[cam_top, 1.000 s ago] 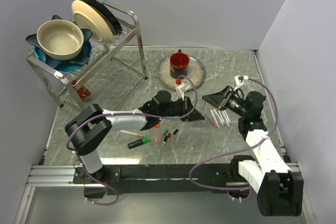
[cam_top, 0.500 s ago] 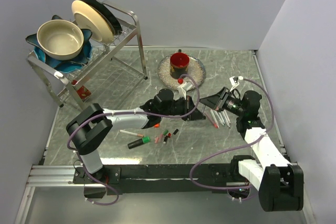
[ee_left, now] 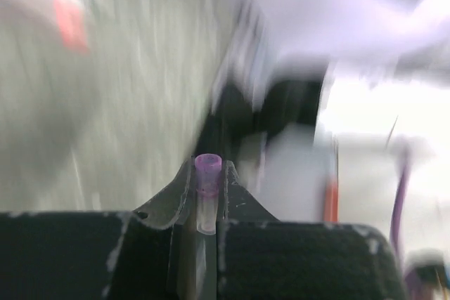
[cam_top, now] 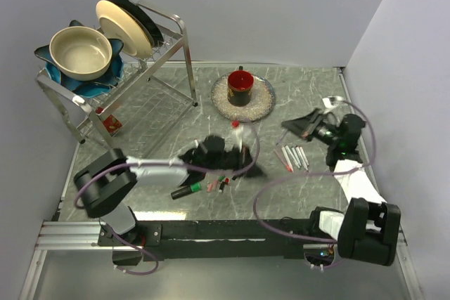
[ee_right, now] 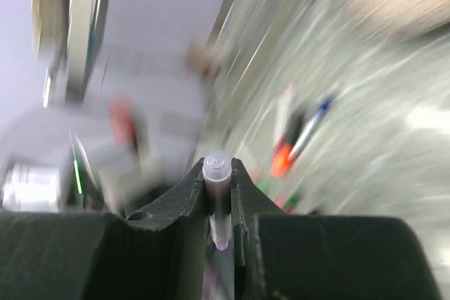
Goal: Open the pen caps
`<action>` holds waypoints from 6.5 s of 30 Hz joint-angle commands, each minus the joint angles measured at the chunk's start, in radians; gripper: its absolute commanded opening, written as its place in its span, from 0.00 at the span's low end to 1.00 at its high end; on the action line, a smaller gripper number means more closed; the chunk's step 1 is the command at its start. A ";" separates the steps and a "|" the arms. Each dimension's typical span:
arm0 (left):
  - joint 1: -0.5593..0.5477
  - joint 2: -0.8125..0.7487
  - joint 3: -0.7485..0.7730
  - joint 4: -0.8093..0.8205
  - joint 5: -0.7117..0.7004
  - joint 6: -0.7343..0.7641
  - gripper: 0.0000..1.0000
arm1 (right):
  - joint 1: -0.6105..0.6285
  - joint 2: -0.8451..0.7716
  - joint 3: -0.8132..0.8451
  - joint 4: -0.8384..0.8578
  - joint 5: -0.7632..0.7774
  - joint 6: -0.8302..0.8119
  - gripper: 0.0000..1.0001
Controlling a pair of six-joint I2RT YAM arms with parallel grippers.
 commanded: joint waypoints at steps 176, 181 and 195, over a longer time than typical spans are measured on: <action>0.227 0.161 0.387 -0.941 -0.750 0.353 0.22 | -0.022 0.352 0.475 -1.105 0.385 -1.271 0.41; 0.227 0.061 0.363 -0.869 -0.698 0.356 0.18 | -0.022 0.350 0.478 -1.136 0.305 -1.304 0.41; 0.222 -0.161 0.175 -0.291 -0.218 0.141 0.11 | -0.019 0.289 0.459 -1.294 -0.221 -1.507 0.44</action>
